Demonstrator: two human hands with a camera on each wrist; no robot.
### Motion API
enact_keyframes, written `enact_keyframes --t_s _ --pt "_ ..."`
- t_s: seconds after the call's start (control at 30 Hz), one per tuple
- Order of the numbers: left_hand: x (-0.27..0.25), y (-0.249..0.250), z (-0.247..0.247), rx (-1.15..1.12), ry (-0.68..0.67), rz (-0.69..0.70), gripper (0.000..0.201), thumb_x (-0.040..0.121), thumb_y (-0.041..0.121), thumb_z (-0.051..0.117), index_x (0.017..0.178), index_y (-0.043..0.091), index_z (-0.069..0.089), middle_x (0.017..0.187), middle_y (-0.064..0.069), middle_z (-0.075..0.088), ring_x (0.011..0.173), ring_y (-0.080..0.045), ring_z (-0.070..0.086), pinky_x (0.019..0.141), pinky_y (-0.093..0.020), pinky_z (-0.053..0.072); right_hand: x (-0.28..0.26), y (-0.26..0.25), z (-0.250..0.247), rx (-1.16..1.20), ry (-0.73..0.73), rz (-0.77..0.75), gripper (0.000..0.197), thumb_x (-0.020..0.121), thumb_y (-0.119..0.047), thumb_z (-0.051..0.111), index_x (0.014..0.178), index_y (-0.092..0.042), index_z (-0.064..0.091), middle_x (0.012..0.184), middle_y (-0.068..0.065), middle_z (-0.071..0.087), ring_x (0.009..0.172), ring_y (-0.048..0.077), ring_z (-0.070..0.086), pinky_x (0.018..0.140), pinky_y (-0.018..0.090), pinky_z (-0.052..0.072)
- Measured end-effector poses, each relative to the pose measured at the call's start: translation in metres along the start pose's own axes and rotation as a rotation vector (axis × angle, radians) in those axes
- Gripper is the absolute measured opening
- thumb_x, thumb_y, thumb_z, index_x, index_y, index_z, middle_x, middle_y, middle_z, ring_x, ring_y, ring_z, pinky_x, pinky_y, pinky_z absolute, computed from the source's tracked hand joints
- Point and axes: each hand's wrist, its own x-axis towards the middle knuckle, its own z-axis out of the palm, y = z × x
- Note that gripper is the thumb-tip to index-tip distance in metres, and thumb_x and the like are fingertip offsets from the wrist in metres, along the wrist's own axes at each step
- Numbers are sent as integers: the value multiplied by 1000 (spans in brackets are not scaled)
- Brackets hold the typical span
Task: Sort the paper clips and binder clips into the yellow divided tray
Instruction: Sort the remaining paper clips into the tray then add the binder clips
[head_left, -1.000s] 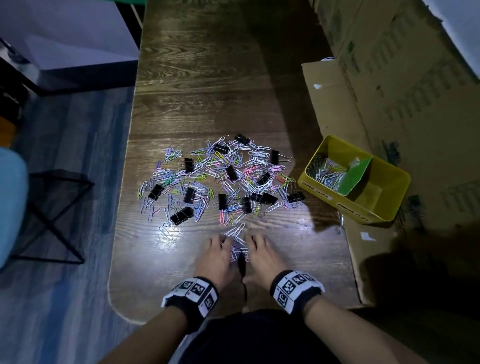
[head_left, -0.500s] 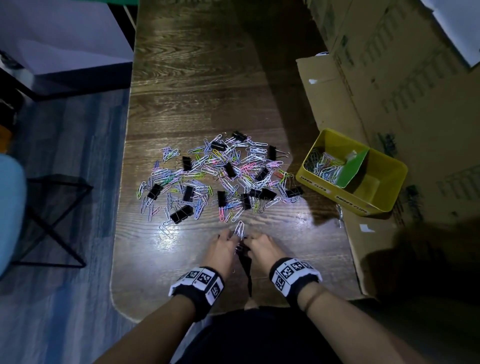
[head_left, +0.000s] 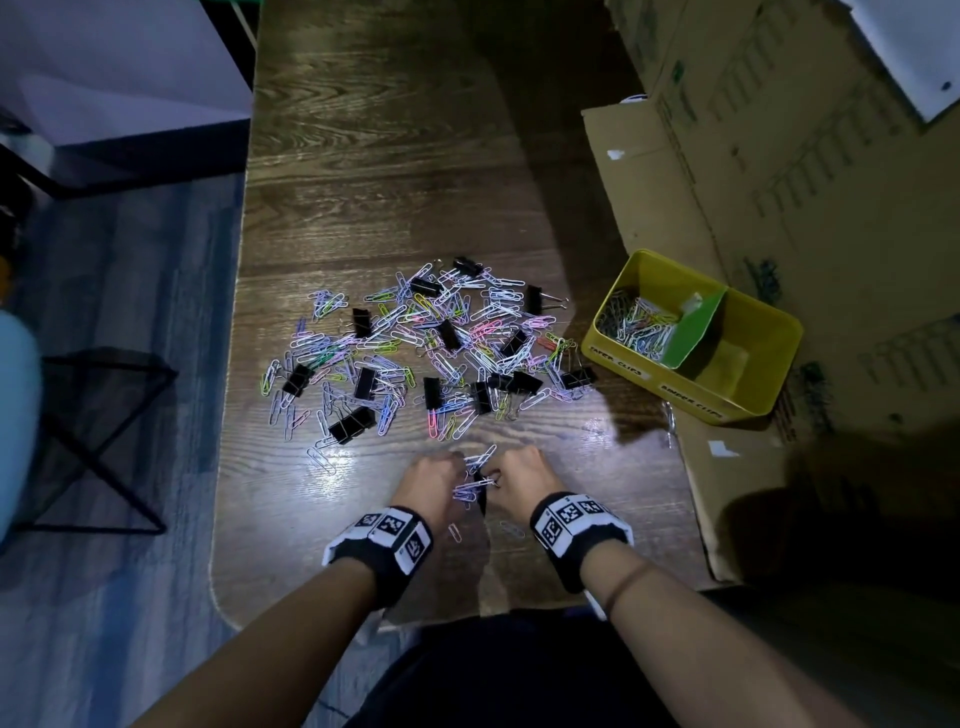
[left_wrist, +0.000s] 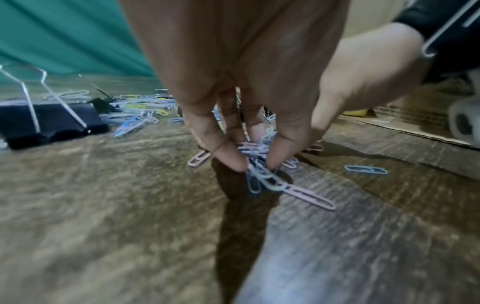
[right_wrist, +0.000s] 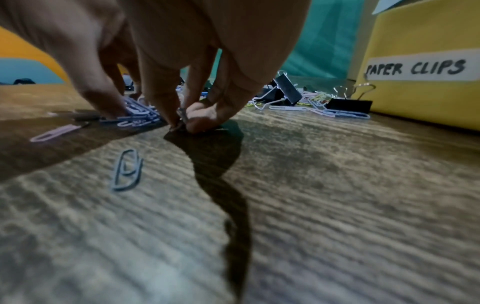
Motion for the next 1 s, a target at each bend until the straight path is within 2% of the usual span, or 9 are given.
enact_keyframes --t_s 0.23,0.37,0.5,0.6,0.67,0.73,0.87,0.97,1.0 --pt "-1 3 4 15 36 53 25 77 5 63 102 10 62 109 -9 64 102 -27 55 87 -30 42 3 -1 2 -5 -45 5 18 77 0 64 94 -3 68 90 15 66 83 28 64 72 33 56" --pt "-2 -3 -2 -45 31 63 22 77 11 68 99 13 64 101 -6 67 95 -25 60 82 -28 44 4 7 -5 118 -15 67 22 76 -7 70 98 -10 72 92 7 70 77 15 57 68 17 41" --pt "3 -11 -13 -176 0 19 16 69 12 74 79 18 64 82 6 64 76 -12 57 69 -19 39 2 19 -21 399 -3 143 29 72 -4 76 100 -7 71 91 3 70 70 8 57 67 16 49" --pt "10 -21 -23 -362 -22 -46 30 64 6 76 64 30 57 69 9 62 64 -7 55 63 -21 43 -1 31 -36 573 68 185 26 69 0 77 93 -7 73 79 -3 69 64 8 59 62 21 51" --pt "14 -26 -32 -455 -42 -50 28 64 8 80 62 27 59 69 2 66 62 -10 58 64 -25 48 -2 37 -48 680 105 203 24 69 3 76 92 -3 72 76 -3 68 61 7 57 55 15 49" --pt "19 -22 -48 -556 -84 -48 22 64 10 82 63 23 64 71 -2 68 64 -11 60 66 -29 50 -4 41 -66 775 183 202 24 69 5 76 92 -1 71 76 -1 69 59 6 59 57 14 51" --pt "39 14 -95 -771 -141 18 20 64 5 80 69 17 65 65 6 64 58 -4 56 61 -15 46 -15 44 -109 913 383 150 24 69 5 76 84 -13 72 77 -3 70 60 -2 61 60 14 53" --pt "66 57 -128 -872 -105 123 22 56 19 84 69 19 65 69 -7 63 63 -16 56 67 -29 48 -21 51 -140 942 525 96 28 70 6 75 80 -20 70 75 -7 70 61 -2 63 61 13 53" --pt "78 71 -135 -885 -88 149 23 57 15 84 68 18 64 69 -9 61 62 -16 55 67 -29 48 -22 53 -149 950 567 74 29 70 6 75 79 -21 70 71 -11 70 61 -2 63 61 13 52"
